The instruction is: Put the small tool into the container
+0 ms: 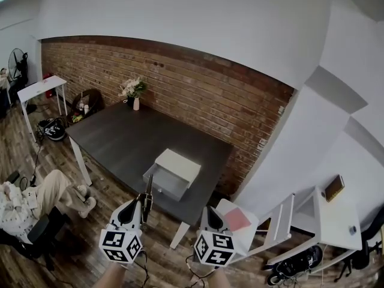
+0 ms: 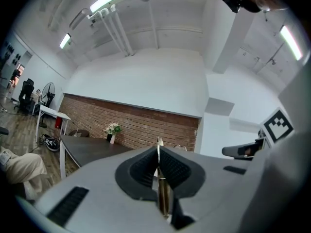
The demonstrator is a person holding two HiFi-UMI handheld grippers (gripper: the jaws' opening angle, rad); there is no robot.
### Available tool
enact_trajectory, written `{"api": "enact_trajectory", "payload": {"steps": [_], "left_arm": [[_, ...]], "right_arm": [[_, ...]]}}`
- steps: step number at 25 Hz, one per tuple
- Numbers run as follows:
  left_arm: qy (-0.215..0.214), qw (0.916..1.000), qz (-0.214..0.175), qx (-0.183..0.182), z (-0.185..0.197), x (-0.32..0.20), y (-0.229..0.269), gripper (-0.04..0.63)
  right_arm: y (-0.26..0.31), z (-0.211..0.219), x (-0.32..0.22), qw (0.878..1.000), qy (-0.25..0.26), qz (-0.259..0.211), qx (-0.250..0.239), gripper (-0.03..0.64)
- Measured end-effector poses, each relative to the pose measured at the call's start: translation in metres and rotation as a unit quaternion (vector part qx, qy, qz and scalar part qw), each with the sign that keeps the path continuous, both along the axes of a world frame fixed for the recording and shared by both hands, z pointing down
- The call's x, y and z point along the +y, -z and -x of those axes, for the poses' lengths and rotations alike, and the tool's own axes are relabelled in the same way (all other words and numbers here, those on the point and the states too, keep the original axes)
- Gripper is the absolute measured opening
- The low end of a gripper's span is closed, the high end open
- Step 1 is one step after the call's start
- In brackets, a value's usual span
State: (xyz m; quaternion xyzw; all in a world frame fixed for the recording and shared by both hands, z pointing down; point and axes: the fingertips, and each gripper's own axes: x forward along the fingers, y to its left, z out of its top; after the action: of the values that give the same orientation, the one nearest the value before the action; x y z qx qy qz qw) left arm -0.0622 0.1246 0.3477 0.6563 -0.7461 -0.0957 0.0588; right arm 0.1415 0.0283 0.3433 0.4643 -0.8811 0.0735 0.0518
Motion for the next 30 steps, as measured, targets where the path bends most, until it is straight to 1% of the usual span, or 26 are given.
{"api": "enact_trajectory", "payload": {"steps": [9, 16, 23, 30], "left_arm": [[0.0, 0.9998, 0.017, 0.003, 0.007, -0.034, -0.013, 0.011], [-0.007, 0.9998, 0.02, -0.002, 0.026, -0.07, -0.018, 0.011], [-0.034, 0.9993, 0.008, -0.011, 0.058, -0.128, -0.011, 0.011], [-0.058, 0.9983, 0.005, -0.007, 0.107, -0.197, -0.003, 0.011]], "right_arm": [[-0.02, 0.002, -0.037, 1.0, 0.001, 0.026, 0.003, 0.003], [-0.03, 0.015, -0.068, 1.0, -0.006, 0.031, 0.004, 0.003], [-0.03, 0.05, -0.115, 0.999, -0.025, 0.026, -0.001, 0.003], [-0.019, 0.098, -0.171, 0.999, -0.043, 0.021, 0.002, 0.003]]}}
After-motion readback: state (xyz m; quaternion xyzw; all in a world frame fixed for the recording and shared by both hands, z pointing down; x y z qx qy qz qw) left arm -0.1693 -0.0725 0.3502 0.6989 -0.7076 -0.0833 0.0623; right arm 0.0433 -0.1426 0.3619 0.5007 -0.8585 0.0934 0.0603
